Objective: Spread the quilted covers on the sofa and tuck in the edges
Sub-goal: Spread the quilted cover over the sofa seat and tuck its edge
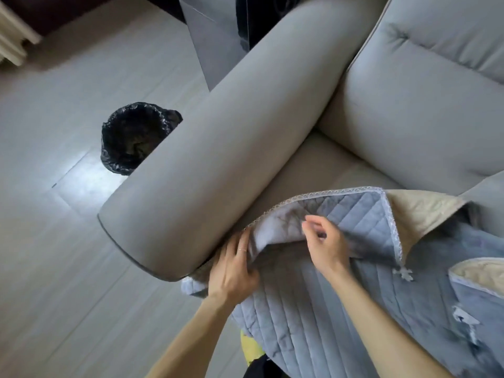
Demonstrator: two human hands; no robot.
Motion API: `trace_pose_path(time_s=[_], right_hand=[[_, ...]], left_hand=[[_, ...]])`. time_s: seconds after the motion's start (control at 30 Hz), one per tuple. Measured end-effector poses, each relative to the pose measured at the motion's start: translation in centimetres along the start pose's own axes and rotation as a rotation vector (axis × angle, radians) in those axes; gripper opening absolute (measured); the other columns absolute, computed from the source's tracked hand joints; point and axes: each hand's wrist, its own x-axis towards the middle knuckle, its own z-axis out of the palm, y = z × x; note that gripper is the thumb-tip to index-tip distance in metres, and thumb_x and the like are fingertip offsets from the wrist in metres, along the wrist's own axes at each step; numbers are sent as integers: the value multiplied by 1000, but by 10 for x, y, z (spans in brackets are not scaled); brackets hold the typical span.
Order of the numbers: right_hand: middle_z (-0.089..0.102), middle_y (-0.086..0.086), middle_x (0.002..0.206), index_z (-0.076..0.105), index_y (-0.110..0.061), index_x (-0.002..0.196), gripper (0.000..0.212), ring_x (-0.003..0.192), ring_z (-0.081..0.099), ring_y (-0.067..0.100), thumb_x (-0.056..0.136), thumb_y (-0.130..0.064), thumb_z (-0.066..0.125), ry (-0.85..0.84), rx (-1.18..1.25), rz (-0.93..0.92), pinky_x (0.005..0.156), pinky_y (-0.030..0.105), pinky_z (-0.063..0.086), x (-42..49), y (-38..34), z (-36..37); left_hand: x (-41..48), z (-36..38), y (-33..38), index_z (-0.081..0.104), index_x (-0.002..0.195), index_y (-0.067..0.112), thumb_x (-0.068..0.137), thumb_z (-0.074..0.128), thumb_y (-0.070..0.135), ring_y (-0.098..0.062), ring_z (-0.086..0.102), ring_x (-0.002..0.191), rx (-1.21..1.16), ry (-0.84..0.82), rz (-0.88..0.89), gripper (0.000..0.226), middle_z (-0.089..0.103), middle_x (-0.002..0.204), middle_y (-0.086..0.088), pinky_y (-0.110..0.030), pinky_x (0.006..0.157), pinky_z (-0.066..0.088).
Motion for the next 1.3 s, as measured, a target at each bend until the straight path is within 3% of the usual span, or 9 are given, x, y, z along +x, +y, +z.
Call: trace_pose_path(time_s=[0.1,0.4,0.6,0.7,0.8,0.9,1.0,1.2,1.3], right_hand=[[70,-5,92,68,-27,93,10,90,63,12,92,-35,61,123,1,100,73,13,44,-21,26,-31],[71,-2,91,67,-26,95,5,90,66,18,90,-27,65,276,-25,185,76,28,43,-21,112,-148],[57,14,133,63,-10,125,54,126,50,35,92,-47,41,134,-589,4,103,46,42,-18,219,-218],[33,10,157,48,-28,143,55,145,21,44,99,-46,20,-78,-881,26,113,62,24,-19,268,-237],[33,11,157,49,-32,142,65,140,30,46,81,-16,63,55,-830,-49,107,60,33,-31,286,-250],[47,10,148,58,-31,135,79,123,50,40,64,-1,74,113,-792,-21,89,53,48,-46,293,-264],[58,8,136,66,-31,125,76,109,55,37,56,-6,83,57,-813,92,77,50,47,-66,311,-279],[63,10,127,71,-25,117,68,101,57,37,54,-7,87,30,-801,274,69,50,49,-94,316,-303],[45,1,147,50,-38,138,61,123,47,29,83,-25,69,-13,-847,421,89,51,46,-94,296,-311]], left_hand=[[4,10,29,7,154,36,75,58,40,-30,31,138,29,47,141,95,25,157,-9,-41,113,31],[29,42,131,29,152,25,71,74,41,-38,32,141,307,116,425,94,31,155,-18,-58,106,36],[41,84,229,14,153,33,66,81,34,-33,16,148,639,34,860,110,12,162,-12,-59,118,10],[51,113,268,-3,152,35,66,81,27,-32,22,146,854,5,976,120,19,160,-7,-59,117,15],[57,129,291,-6,150,40,81,70,17,-29,44,132,1021,8,873,105,41,146,-5,-52,117,17],[60,127,298,19,150,39,93,52,18,-22,58,112,1112,-110,754,70,58,123,5,-42,104,32],[49,121,298,15,150,48,95,44,24,-17,65,98,1061,-158,650,66,67,108,10,-37,97,35],[24,105,292,50,133,45,95,39,34,-23,61,113,910,-343,341,41,65,122,5,-40,98,39],[23,91,293,56,125,37,93,31,49,-30,58,117,804,-393,154,42,62,126,-3,-42,100,44]])
